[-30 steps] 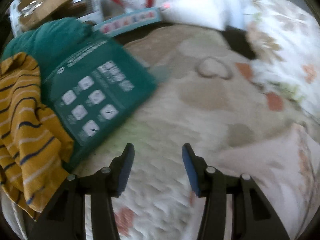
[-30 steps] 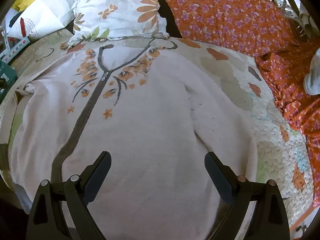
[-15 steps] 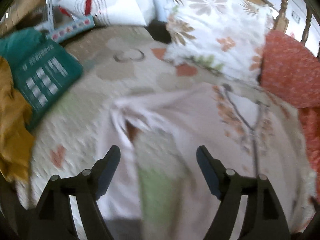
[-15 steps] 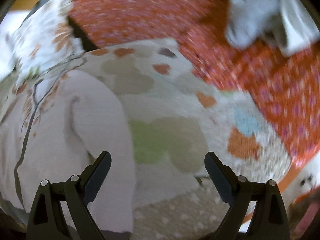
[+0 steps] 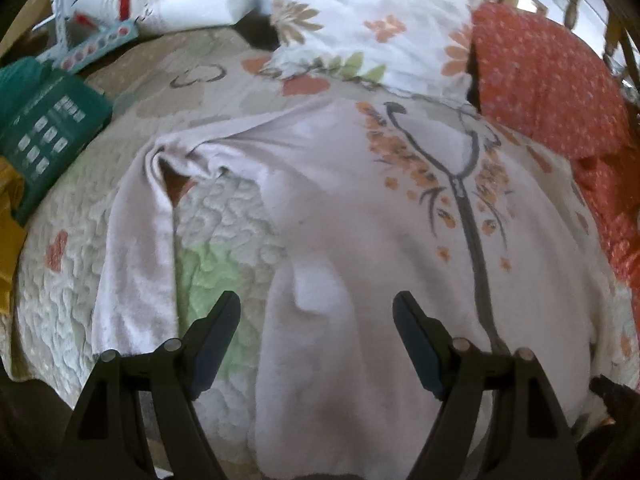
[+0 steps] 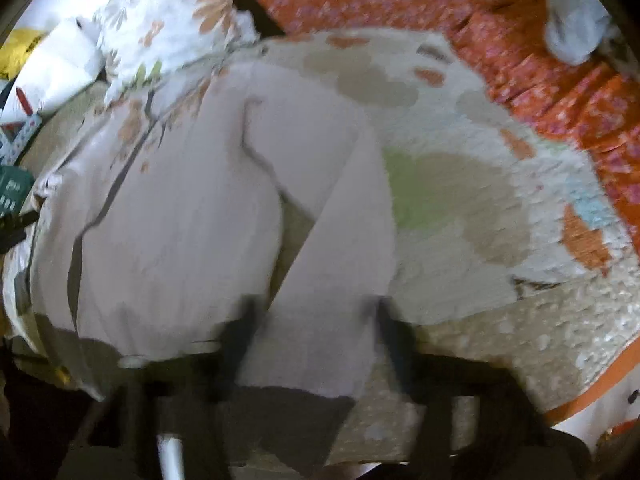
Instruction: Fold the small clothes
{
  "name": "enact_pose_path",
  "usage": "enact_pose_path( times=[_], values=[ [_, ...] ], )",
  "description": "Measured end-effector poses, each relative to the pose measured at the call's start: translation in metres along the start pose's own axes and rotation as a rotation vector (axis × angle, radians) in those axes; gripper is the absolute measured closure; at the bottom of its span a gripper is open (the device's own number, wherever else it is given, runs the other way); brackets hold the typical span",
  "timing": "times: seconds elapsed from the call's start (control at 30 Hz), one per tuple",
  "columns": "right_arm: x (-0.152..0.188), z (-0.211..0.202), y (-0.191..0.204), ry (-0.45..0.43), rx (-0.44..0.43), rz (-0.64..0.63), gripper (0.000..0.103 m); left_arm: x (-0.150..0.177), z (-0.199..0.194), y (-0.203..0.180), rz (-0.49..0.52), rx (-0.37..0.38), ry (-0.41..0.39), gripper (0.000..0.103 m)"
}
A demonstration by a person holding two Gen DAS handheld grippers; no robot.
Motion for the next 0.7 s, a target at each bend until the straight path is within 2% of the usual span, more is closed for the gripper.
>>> enact_pose_path(
  times=[0.03,0.1,0.13,0.2,0.27,0.3,0.33,0.37,0.43,0.47,0.53,0.6,0.7],
  values=[
    [0.001,0.002,-0.002,0.016,-0.006,0.004,0.096,0.000,0.000,0.000,0.009,0.001,-0.006,0.025],
    [-0.007,-0.003,-0.015,0.004,-0.005,0.035,0.096,0.000,-0.002,0.000,0.019,-0.008,-0.011,0.025],
    [-0.015,-0.008,-0.026,-0.024,0.026,0.059,0.096,0.000,-0.001,0.002,0.022,-0.009,-0.014,0.025],
    [-0.032,-0.018,-0.054,-0.087,0.141,0.115,0.096,0.000,0.000,0.005,0.006,-0.006,-0.011,0.025],
    [-0.049,-0.032,-0.094,-0.172,0.336,0.190,0.095,0.001,0.001,0.009,-0.015,0.007,-0.005,0.025],
    [-0.055,-0.039,-0.112,-0.197,0.403,0.240,0.093,0.001,0.001,0.011,-0.028,0.014,-0.003,0.025],
    [-0.059,-0.043,-0.126,-0.201,0.423,0.298,0.085,0.002,0.002,0.013,-0.037,0.018,-0.001,0.025],
    [-0.061,-0.047,-0.136,-0.195,0.383,0.359,0.080,0.002,0.002,0.014,-0.043,0.019,0.001,0.025],
    [-0.060,-0.052,-0.138,-0.195,0.319,0.391,0.059,0.005,0.002,0.017,-0.045,0.020,0.003,0.025],
    [-0.059,-0.053,-0.130,-0.196,0.281,0.380,0.055,0.005,0.003,0.017,-0.048,0.021,0.006,0.025],
    [-0.055,-0.050,-0.104,-0.166,0.174,0.302,0.038,0.005,0.003,0.016,-0.052,0.028,0.009,0.025],
    [-0.038,-0.040,-0.076,-0.104,0.106,0.209,0.032,0.005,0.003,0.014,-0.052,0.040,0.013,0.025],
    [-0.012,-0.018,-0.057,-0.018,0.117,0.128,0.033,0.005,0.002,0.011,-0.044,0.041,0.009,0.025]
  ],
)
Point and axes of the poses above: each gripper's, at about its wrist camera, not at the fingertips, and z roughly the way its jaws point, y to its left, x to its underside, the point moved 6 cm from there along z, roughly the way its jaws point, and after that the axes turned 12 degrees about z, right-handed, at the moved point
